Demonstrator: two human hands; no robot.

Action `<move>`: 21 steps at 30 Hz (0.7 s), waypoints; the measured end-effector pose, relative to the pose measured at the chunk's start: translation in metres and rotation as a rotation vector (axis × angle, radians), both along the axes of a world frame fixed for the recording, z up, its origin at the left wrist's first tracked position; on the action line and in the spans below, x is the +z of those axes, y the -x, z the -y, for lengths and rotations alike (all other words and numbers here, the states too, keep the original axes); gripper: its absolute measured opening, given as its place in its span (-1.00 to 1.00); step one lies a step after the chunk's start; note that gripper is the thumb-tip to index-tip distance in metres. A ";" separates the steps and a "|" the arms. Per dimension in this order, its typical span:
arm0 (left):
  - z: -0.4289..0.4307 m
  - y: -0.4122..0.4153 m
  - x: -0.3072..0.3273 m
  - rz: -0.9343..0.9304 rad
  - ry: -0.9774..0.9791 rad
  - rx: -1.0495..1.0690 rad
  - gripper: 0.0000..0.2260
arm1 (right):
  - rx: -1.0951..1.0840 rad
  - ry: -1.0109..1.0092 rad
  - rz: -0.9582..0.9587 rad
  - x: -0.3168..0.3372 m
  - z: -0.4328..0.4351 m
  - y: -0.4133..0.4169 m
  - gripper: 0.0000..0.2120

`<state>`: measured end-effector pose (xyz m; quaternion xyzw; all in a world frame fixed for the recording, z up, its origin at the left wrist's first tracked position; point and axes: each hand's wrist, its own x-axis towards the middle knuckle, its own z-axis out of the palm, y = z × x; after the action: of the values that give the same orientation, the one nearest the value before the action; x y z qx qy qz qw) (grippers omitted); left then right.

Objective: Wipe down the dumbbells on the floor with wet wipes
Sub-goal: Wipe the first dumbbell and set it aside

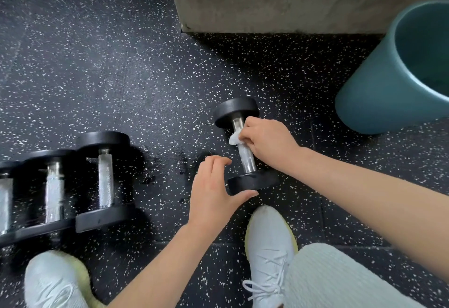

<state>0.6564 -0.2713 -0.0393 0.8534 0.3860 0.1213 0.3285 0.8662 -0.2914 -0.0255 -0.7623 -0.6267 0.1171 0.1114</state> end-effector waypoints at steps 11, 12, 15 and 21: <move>-0.003 -0.005 0.008 -0.126 0.180 0.007 -0.35 | 0.029 0.031 -0.061 0.009 0.022 0.002 -0.89; -0.002 -0.004 0.009 -0.123 0.189 0.016 -0.38 | 0.040 0.045 -0.069 0.009 0.023 0.001 -0.89; 0.002 -0.002 0.011 -0.116 0.189 0.034 -0.43 | -0.005 0.042 -0.053 0.007 0.008 -0.002 -0.85; -0.002 -0.004 0.013 -0.135 0.170 0.020 -0.41 | -0.074 0.040 -0.056 0.009 -0.007 -0.002 -0.86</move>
<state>0.6601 -0.2694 -0.0259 0.8248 0.4247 0.0334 0.3718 0.8687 -0.2844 -0.0162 -0.7834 -0.5924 0.1468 0.1180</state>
